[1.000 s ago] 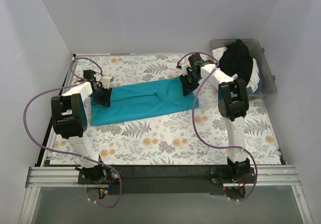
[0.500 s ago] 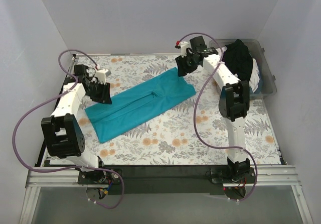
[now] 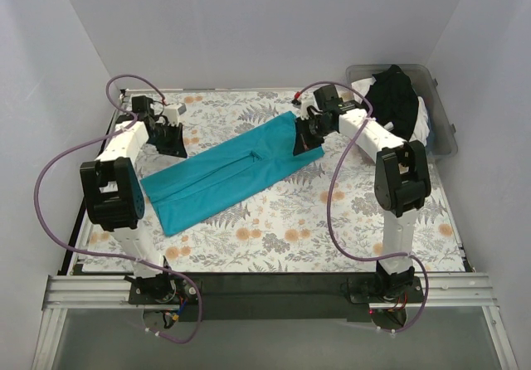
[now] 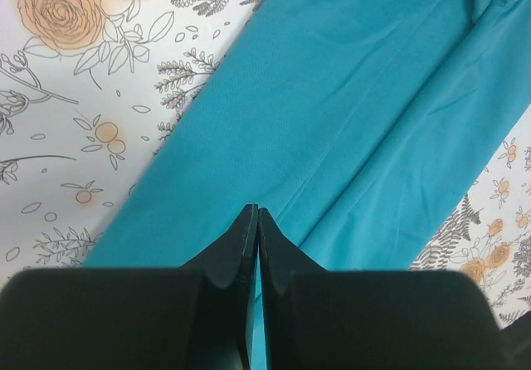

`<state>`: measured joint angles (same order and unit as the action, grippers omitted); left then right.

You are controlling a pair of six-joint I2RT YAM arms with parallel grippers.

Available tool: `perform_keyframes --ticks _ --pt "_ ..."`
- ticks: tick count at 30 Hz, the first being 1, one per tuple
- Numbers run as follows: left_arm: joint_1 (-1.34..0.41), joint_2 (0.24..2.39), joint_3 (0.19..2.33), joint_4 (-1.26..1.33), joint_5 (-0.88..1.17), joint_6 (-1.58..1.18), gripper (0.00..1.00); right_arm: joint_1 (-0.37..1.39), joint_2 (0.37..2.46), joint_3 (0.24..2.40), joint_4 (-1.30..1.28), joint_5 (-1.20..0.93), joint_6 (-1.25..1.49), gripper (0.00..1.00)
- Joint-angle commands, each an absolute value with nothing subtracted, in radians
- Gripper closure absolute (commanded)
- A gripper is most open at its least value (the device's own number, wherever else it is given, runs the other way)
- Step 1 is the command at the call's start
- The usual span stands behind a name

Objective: Fold and stack the t-shirts
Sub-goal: Fold the tshirt

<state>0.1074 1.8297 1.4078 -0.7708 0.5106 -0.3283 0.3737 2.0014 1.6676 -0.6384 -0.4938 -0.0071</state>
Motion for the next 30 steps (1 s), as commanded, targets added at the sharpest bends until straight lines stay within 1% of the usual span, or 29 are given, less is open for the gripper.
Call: perform_keyframes --ticks 1,3,9,16,23,30 --pt "0.103 1.828 1.483 -0.749 0.517 -0.337 1.00 0.396 1.983 1.672 -0.586 -0.482 0.037 0.99" --pt "0.094 1.844 1.479 -0.752 0.506 -0.321 1.00 0.406 2.003 1.677 -0.584 -0.424 0.047 0.99" --pt "0.083 1.884 1.448 -0.776 0.476 -0.275 1.00 0.422 2.080 1.687 -0.591 -0.336 0.043 0.99" --pt "0.081 1.881 1.367 -0.759 0.443 -0.236 1.00 0.423 2.151 1.704 -0.597 -0.288 0.031 0.99" --pt "0.078 1.868 1.249 -0.723 0.351 -0.178 1.00 0.423 2.220 1.749 -0.597 -0.212 0.017 0.99" --pt "0.060 1.790 1.105 -0.747 0.348 -0.129 1.00 0.423 2.296 1.831 -0.589 -0.146 -0.029 0.99"
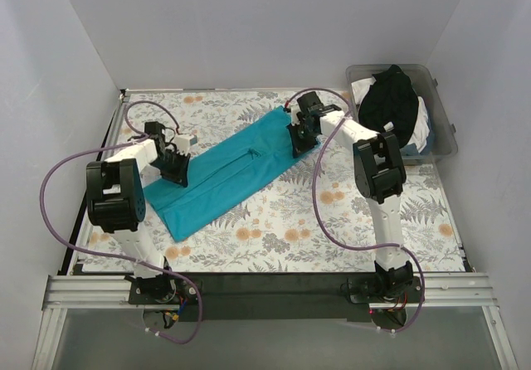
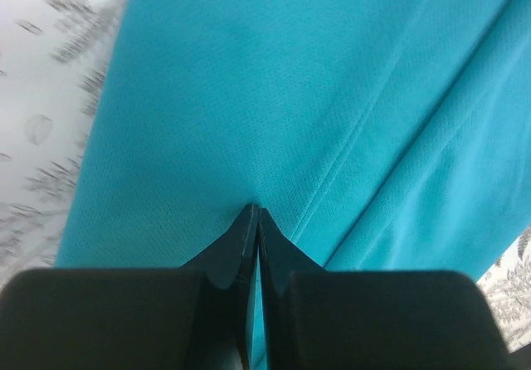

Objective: Fold and stack the t-shirts
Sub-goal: Fold the tshirt

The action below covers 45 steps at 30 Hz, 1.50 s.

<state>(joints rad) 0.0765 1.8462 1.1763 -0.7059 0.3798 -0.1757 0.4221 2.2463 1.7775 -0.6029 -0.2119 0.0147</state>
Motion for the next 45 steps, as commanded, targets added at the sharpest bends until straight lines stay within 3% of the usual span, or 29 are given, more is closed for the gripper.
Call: perform_keyframes --ticks 1,7,14,19,24,31,45 --pt "0.051 1.773 1.086 -0.753 0.354 -0.130 1.00 0.423 2.328 1.879 -0.589 -0.137 -0.032 0.99" --pt "-0.150 1.566 0.939 -0.776 0.396 -0.193 1.00 0.422 2.459 2.101 -0.566 -0.117 -0.057 0.99" --pt "-0.305 1.480 0.983 -0.842 0.503 -0.345 1.00 0.422 2.485 2.241 -0.474 -0.130 -0.093 0.99" --pt "-0.305 1.460 1.084 -0.853 0.538 -0.388 1.00 0.423 2.309 2.152 -0.462 -0.207 -0.078 0.99" --pt "-0.293 1.552 1.183 -0.824 0.486 -0.397 1.00 0.448 2.136 1.924 -0.451 -0.310 -0.008 0.99" --pt "-0.223 1.620 1.215 -0.810 0.419 -0.379 1.00 0.503 2.108 1.712 -0.449 -0.350 0.031 0.99" --pt "-0.146 1.562 1.124 -0.815 0.429 -0.354 1.00 0.557 2.129 1.640 -0.426 -0.388 0.044 0.99"
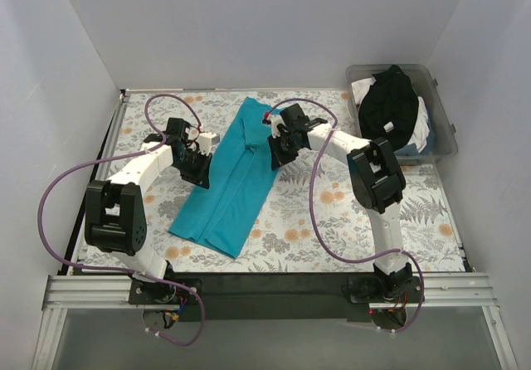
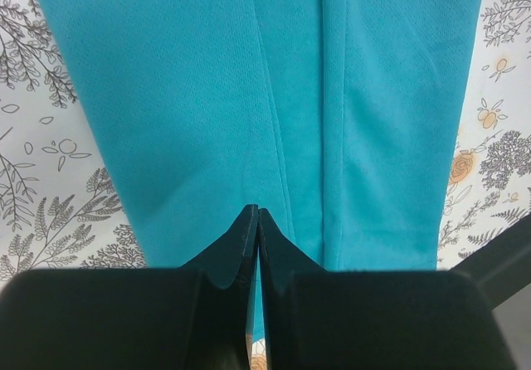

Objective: Fold and stack the t-shirts
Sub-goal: Fold the tshirt

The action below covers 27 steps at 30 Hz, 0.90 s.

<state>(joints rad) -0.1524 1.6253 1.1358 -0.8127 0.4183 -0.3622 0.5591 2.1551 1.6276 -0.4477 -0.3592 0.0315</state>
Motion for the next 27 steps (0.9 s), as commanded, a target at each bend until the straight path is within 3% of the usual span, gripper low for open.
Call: perform_keyframes --ticks 1,12,27 --pt "-0.144 1.563 1.126 -0.818 0.434 -0.354 1.00 0.558 2.131 1.640 -0.425 -0.390 0.051 0.99" --pt "-0.143 1.586 1.166 -0.848 0.453 -0.376 1.00 0.555 2.206 1.624 -0.440 -0.341 0.022 0.99" --pt "-0.143 1.574 1.118 -0.830 0.476 -0.382 1.00 0.413 2.339 1.839 -0.618 -0.206 -0.155 0.99"
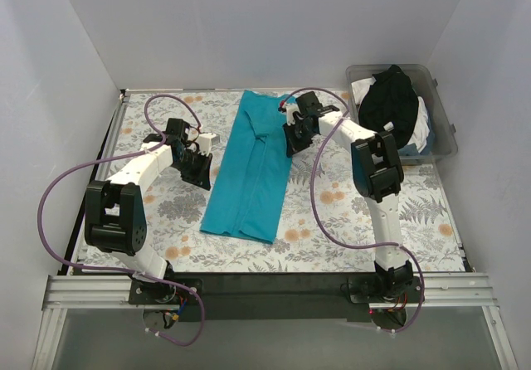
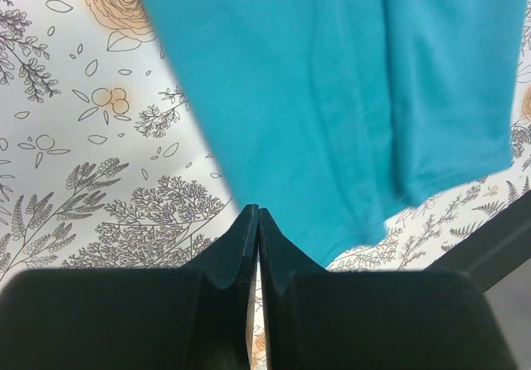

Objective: Fold and stack the t-shirts
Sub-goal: Fold the tshirt

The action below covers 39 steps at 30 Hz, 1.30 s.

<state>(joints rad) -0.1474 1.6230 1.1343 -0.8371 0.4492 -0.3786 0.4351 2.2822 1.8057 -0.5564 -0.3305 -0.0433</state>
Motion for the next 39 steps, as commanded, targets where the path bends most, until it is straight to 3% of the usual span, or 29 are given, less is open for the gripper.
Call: perform_keyframes --ticks 1,7,12,22,28,39 --pt "-0.143 1.574 1.117 -0.828 0.477 -0.379 1.00 0.408 2.344 1.873 -0.621 -0.201 -0.170 0.99" --pt "-0.146 1.568 1.111 -0.833 0.505 -0.371 1.00 0.403 2.342 1.977 -0.646 -0.132 -0.276 0.99" --pt "-0.150 1.572 1.114 -0.838 0.532 -0.367 1.00 0.410 2.238 2.020 -0.710 -0.195 -0.301 0.99" --pt "-0.297 1.578 1.037 -0.692 0.517 -0.449 1.00 0.498 2.020 1.651 -0.759 -0.484 -0.207 0.99" --pt "-0.356 1.598 0.983 -0.621 0.497 -0.466 1.00 0.577 2.009 1.499 -0.758 -0.502 -0.218 0.99" --pt "-0.368 1.529 0.950 -0.660 0.499 -0.466 1.00 0.611 2.054 1.422 -0.768 -0.462 -0.244 0.99"
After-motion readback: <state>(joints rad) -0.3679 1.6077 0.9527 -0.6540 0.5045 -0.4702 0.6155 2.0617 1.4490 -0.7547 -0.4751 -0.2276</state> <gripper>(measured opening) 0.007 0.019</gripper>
